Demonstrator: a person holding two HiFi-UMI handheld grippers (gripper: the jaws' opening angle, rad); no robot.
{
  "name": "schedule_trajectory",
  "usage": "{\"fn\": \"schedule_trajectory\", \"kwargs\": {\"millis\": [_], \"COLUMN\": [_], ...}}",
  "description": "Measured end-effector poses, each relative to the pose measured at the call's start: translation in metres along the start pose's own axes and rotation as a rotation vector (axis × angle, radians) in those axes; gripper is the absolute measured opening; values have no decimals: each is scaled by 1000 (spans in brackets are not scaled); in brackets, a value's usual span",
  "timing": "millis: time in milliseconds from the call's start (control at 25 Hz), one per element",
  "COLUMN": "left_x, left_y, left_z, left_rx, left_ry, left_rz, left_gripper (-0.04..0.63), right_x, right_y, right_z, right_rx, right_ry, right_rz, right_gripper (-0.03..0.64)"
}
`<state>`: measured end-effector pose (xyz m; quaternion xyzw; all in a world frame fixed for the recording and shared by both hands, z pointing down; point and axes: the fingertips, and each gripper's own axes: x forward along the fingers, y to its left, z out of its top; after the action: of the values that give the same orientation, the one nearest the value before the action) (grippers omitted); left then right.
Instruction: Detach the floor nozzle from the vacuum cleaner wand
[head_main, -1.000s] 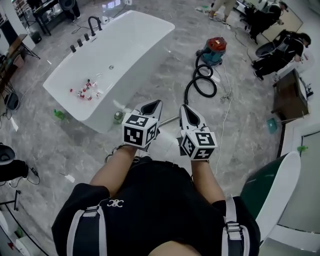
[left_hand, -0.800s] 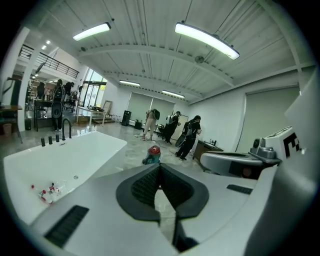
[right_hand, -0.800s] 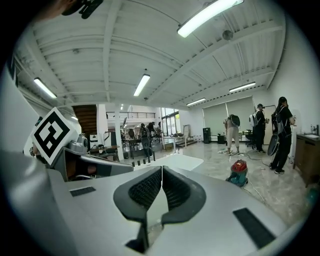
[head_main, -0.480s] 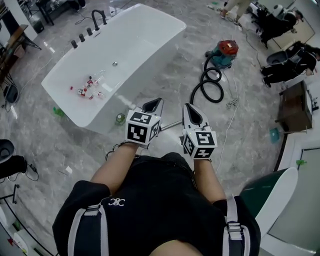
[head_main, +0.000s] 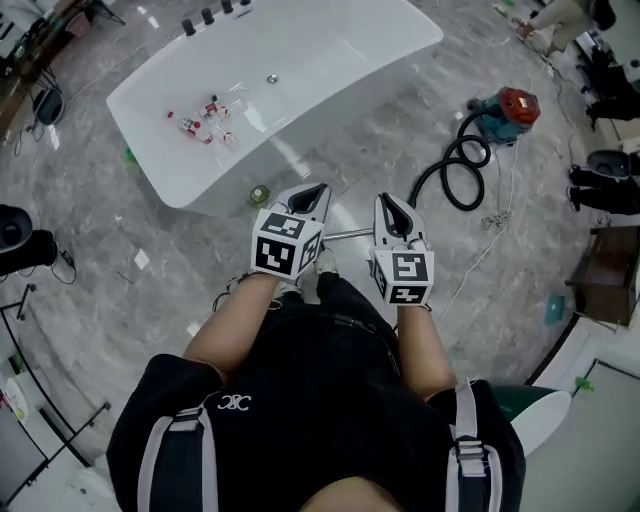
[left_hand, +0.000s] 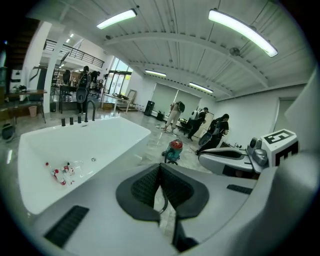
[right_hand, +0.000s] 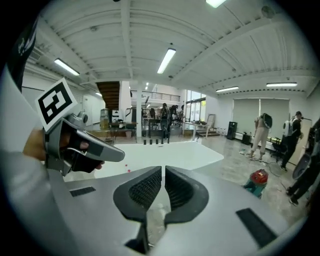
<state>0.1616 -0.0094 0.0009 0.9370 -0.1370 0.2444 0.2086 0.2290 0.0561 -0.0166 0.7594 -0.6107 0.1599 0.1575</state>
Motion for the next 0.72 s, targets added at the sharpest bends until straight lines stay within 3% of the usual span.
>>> {"fn": "schedule_trajectory", "kwargs": {"millis": [400, 720], "left_x": [42, 83], "left_y": [112, 171], "left_z": [-106, -217], "left_rx": [-214, -386], "left_ry": [157, 199], "left_rz": [284, 358], "left_gripper": [9, 9], "right_x": [118, 215], "right_y": [27, 92], "right_z": [-94, -242], "right_rx": [-142, -348], "right_ry": [183, 323], "right_rz": [373, 716], "right_gripper": [15, 17]}}
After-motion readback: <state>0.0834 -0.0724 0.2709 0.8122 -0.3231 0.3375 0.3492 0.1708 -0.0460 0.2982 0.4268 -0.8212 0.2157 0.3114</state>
